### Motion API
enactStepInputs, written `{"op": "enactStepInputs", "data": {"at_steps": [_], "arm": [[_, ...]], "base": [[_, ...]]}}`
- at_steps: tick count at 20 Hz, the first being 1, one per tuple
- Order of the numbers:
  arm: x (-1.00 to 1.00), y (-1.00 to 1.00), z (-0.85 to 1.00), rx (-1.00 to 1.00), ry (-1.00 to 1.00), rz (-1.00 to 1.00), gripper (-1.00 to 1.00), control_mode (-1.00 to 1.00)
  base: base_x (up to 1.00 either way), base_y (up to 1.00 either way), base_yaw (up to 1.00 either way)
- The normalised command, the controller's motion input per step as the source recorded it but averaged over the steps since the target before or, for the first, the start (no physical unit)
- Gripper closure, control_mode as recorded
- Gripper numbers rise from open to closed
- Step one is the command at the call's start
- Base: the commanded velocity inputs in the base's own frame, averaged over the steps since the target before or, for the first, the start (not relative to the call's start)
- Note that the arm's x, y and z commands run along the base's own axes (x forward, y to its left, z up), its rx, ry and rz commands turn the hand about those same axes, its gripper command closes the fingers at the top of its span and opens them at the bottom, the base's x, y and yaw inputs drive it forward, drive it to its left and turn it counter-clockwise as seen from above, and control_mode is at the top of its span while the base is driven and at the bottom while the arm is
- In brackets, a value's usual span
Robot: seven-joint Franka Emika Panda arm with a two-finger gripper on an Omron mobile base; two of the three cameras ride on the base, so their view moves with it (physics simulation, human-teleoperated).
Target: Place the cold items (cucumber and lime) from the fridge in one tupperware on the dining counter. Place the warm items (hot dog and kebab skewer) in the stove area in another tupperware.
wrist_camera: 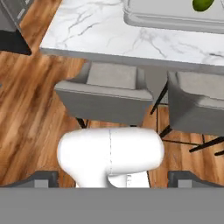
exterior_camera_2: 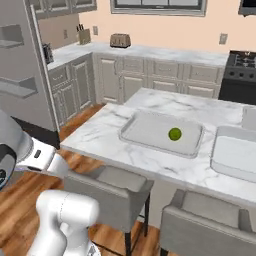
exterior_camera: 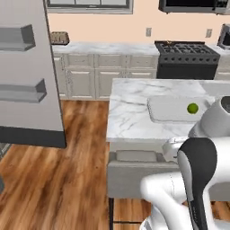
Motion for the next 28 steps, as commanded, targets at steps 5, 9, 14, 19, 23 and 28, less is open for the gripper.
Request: {"op": "enactStepInputs", "data": {"at_steps": [5, 9, 14, 19, 23, 28], "arm": [[0.0, 0.0, 0.0, 0.0, 0.0, 0.0, -1.0, 1.0], [0.0, 0.0, 0.0, 0.0, 0.0, 0.0, -1.0, 1.0], [0.0, 0.0, 0.0, 0.0, 0.0, 0.0, -1.0, 1.0], [0.0, 0.0, 0.0, 0.0, 0.0, 0.0, -1.0, 1.0], [0.0, 0.0, 0.0, 0.0, 0.0, 0.0, -1.0, 1.0], [0.0, 0.0, 0.0, 0.0, 0.0, 0.0, -1.0, 1.0]], "base": [[-0.2, 0.86, 0.94], [0.05, 0.9, 0.75], [0.65, 0.8, 0.45], [0.99, 0.76, 0.09], [1.0, 0.28, 0.02], [1.0, -0.17, 0.49]]}}
